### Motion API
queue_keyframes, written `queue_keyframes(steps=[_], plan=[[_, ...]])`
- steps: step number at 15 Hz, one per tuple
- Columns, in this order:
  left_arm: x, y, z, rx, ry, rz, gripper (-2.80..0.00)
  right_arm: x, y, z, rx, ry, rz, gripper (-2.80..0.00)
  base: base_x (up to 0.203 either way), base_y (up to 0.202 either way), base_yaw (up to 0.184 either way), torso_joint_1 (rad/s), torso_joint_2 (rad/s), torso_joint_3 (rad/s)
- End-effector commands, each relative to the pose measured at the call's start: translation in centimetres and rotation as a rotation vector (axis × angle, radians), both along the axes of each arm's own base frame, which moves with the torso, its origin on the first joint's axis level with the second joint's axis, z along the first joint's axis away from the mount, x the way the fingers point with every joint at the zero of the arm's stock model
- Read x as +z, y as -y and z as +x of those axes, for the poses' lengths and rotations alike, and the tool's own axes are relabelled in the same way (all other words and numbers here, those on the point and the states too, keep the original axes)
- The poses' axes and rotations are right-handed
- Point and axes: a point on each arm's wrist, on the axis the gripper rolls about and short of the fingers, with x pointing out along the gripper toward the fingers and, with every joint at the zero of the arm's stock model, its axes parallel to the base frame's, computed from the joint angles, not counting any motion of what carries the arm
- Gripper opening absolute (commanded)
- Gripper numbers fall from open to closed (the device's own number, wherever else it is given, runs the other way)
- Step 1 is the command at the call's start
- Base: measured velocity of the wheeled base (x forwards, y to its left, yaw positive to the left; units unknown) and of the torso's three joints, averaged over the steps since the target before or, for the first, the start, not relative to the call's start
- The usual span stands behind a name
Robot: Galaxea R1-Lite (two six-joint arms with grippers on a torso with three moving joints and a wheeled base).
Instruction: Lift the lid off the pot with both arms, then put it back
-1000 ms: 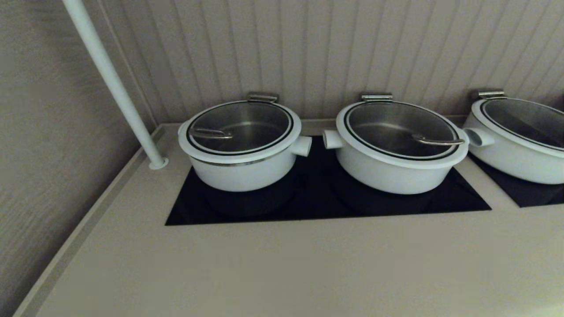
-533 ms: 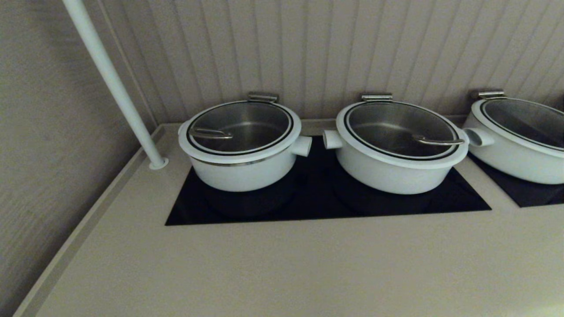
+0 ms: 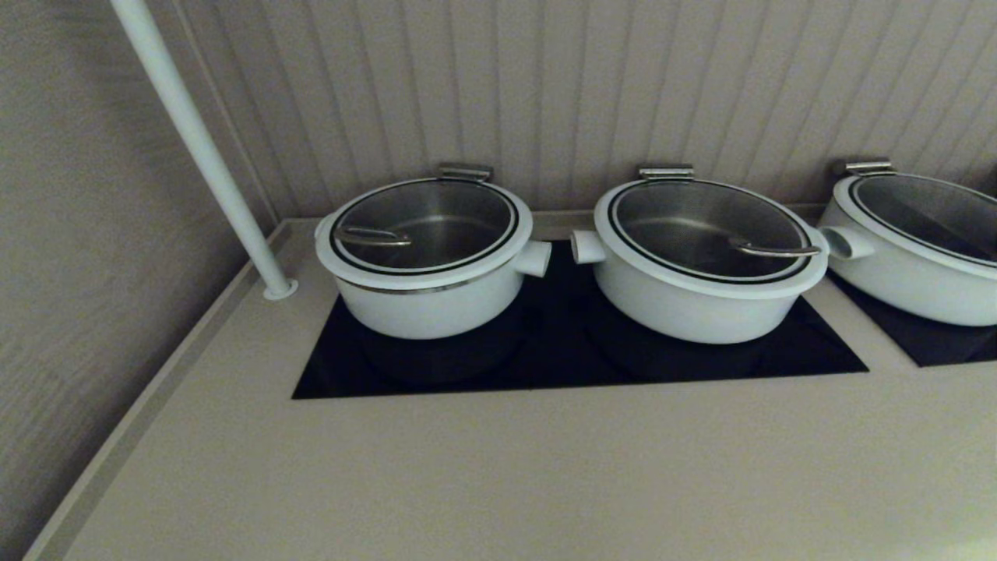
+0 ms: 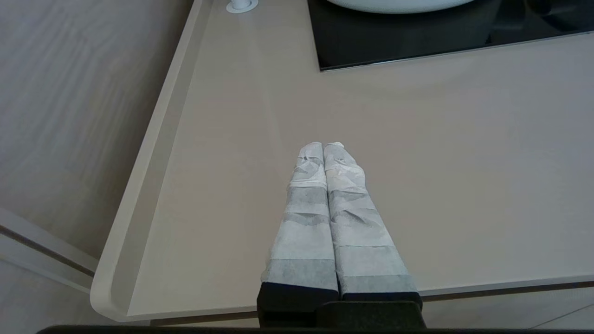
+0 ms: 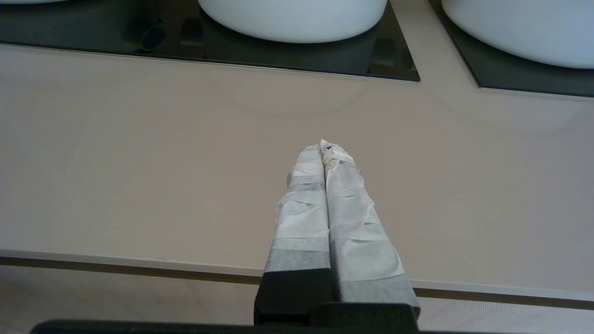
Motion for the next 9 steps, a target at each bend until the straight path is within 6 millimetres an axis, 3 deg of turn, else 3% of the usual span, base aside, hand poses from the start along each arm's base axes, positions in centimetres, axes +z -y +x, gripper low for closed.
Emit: queue_keyframes(steps=[1,9], plan=[[-0.01,0.0,-0.01,0.0,0.001,-0.001,-2.8,0.0,0.0,0.01,0.001,-0.001,0.0,-2.8,0.0,0.0,0.0,0.0,0.0,0.0],[-0.01,0.0,-0.01,0.0,0.001,-0.002,-2.8,0.02,0.01,0.01,-0.005,0.001,0.007,-2.8,0.0,0.0,0.0,0.0,0.0,0.0]])
